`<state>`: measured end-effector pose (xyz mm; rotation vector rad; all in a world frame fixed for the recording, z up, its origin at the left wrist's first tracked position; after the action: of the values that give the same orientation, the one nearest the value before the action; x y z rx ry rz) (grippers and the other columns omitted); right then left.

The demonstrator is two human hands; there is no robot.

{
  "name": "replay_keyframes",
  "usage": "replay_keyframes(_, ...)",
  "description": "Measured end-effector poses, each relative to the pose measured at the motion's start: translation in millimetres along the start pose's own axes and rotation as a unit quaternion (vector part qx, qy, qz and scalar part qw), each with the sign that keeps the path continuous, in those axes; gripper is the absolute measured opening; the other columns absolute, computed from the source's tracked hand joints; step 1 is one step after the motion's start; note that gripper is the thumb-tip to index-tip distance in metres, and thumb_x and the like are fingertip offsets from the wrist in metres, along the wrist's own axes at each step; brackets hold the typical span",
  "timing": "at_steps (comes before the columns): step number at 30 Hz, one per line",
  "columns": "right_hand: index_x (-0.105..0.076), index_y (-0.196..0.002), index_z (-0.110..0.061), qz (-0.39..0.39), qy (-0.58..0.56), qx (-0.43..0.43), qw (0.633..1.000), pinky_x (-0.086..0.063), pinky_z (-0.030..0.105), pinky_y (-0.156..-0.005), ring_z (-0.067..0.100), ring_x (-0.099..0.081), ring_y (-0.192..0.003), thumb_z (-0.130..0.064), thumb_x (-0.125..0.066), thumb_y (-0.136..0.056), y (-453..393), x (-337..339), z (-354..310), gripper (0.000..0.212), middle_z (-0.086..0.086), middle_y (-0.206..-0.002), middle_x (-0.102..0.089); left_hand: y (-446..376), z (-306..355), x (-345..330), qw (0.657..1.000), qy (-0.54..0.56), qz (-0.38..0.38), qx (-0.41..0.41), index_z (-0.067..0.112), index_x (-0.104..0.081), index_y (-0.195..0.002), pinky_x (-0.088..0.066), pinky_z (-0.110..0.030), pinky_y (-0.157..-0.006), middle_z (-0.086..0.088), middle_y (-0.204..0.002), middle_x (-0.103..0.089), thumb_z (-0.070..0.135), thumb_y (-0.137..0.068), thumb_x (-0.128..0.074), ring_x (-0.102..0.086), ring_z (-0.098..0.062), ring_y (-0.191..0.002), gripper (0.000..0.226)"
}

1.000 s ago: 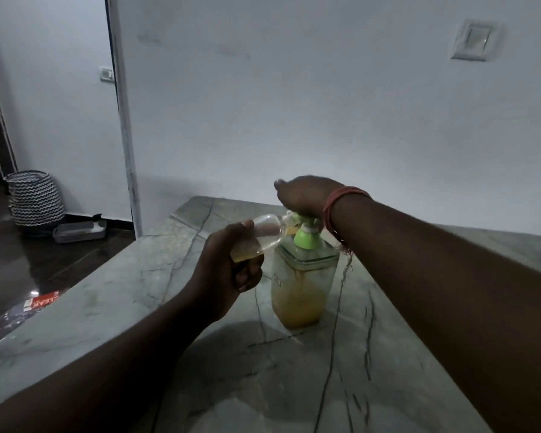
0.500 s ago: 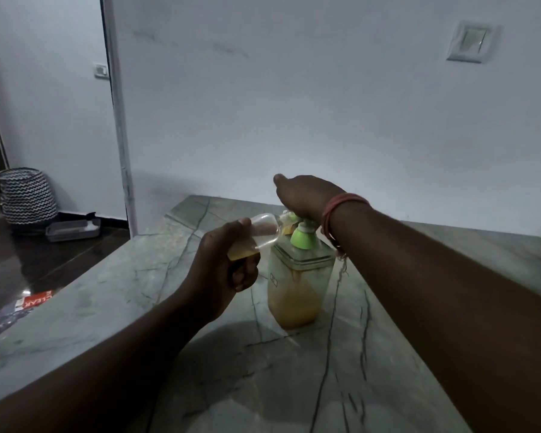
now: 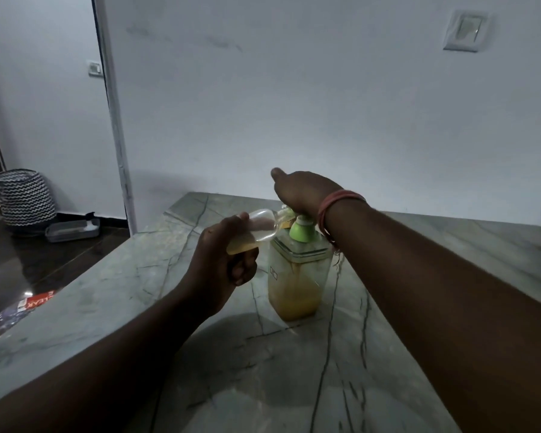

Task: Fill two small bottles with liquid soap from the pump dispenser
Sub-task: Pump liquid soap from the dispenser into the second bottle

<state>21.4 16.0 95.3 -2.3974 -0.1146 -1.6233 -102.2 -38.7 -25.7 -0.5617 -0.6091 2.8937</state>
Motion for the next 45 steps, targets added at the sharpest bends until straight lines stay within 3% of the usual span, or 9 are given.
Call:
replay_keyframes(3,-0.046,-0.131,-0.018,-0.005,-0.010,-0.014,1.000,-0.032,0.029,-0.060,0.025,-0.055,-0.082,-0.030,-0.019,-0.101,-1,-1,6,0.043,0.012,-0.100,-0.060,-2,1,0,1.000,-0.001,-0.005,-0.008,0.005,-0.078,-0.107,-0.032,-0.021,-0.041,-0.004,-0.051,-0.046,0.044,-0.095,-0.058,-0.034,-0.011,-0.038,0.045)
replay_keyframes(9,-0.027,-0.149,-0.021,-0.035,-0.002,-0.015,0.999,-0.030,0.036,-0.102,0.031,-0.034,-0.134,-0.028,-0.016,-0.103,1,6,-3,0.047,0.015,-0.152,-0.030,-1,1,-1,1.000,-0.004,-0.001,-0.006,0.009,-0.080,-0.105,-0.032,-0.021,-0.041,-0.005,-0.053,-0.045,0.049,-0.091,-0.061,-0.034,-0.011,-0.038,0.047)
replay_keyframes(14,-0.051,-0.132,-0.020,0.006,-0.027,-0.023,0.999,-0.035,0.026,-0.058,0.017,-0.057,-0.071,-0.049,-0.015,-0.100,-2,3,3,0.056,0.007,-0.092,-0.061,-2,-2,1,1.000,0.015,-0.002,-0.004,0.007,-0.079,-0.102,-0.031,-0.020,-0.040,-0.005,-0.052,-0.048,0.046,-0.094,-0.062,-0.035,-0.011,-0.036,0.044)
replay_keyframes(18,-0.037,-0.144,-0.028,-0.002,-0.005,-0.020,1.000,-0.029,0.029,-0.076,0.029,-0.052,-0.108,-0.044,-0.017,-0.101,-6,-4,7,0.050,0.011,-0.139,-0.048,-2,-2,0,1.000,0.014,-0.001,-0.003,0.011,-0.079,-0.097,-0.032,-0.020,-0.041,-0.005,-0.052,-0.049,0.046,-0.093,-0.066,-0.036,-0.011,-0.036,0.038)
replay_keyframes(21,-0.038,-0.144,-0.025,-0.007,-0.001,-0.030,1.000,-0.032,0.027,-0.069,0.027,-0.050,-0.091,-0.047,-0.018,-0.100,-3,0,5,0.053,0.010,-0.141,-0.047,-2,0,-3,1.000,0.006,0.000,-0.003,0.010,-0.080,-0.100,-0.031,-0.020,-0.041,-0.004,-0.052,-0.047,0.048,-0.094,-0.064,-0.036,-0.011,-0.037,0.041)
replay_keyframes(25,-0.032,-0.147,-0.026,-0.028,0.032,-0.001,0.999,-0.032,0.035,-0.097,0.030,-0.040,-0.130,-0.048,-0.014,-0.100,-4,5,1,0.055,0.012,-0.150,-0.035,0,0,-3,1.000,0.000,-0.004,-0.002,0.016,-0.082,-0.099,-0.031,-0.021,-0.041,-0.002,-0.053,-0.048,0.050,-0.094,-0.064,-0.036,-0.010,-0.038,0.039)
replay_keyframes(31,-0.037,-0.144,-0.025,-0.024,-0.011,-0.017,1.000,-0.028,0.023,-0.054,0.018,-0.052,-0.070,-0.040,-0.016,-0.101,-4,-1,8,0.050,0.010,-0.106,-0.061,-2,-3,1,1.000,-0.001,0.002,-0.002,0.011,-0.080,-0.098,-0.032,-0.021,-0.041,-0.004,-0.052,-0.047,0.048,-0.095,-0.065,-0.036,-0.010,-0.037,0.040)
replay_keyframes(36,-0.027,-0.149,-0.024,-0.028,0.002,-0.010,1.000,-0.032,0.034,-0.098,0.030,-0.038,-0.131,-0.029,-0.017,-0.103,-1,1,2,0.047,0.013,-0.150,-0.034,-1,-1,-2,1.000,-0.008,0.007,0.000,0.018,-0.082,-0.095,-0.030,-0.021,-0.041,-0.004,-0.052,-0.043,0.044,-0.098,-0.059,-0.034,-0.010,-0.038,0.035)
replay_keyframes(45,-0.048,-0.136,-0.011,-0.005,0.010,-0.014,1.000,-0.033,0.032,-0.096,0.028,-0.044,-0.126,-0.047,-0.021,-0.100,-6,-3,7,0.058,0.013,-0.142,-0.046,-1,-1,-1,1.000,-0.016,0.002,0.001,0.015,-0.082,-0.097,-0.029,-0.021,-0.040,-0.003,-0.052,-0.045,0.046,-0.099,-0.058,-0.035,-0.010,-0.038,0.039)
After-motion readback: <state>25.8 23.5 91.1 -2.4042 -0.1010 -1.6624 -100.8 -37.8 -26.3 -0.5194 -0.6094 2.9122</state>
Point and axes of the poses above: each hand's wrist, its own y-axis away from the middle knuckle, its own x-axis out of the back of the hand, z = x × y, the point moved 4 cm from there along -y, towards the middle knuckle
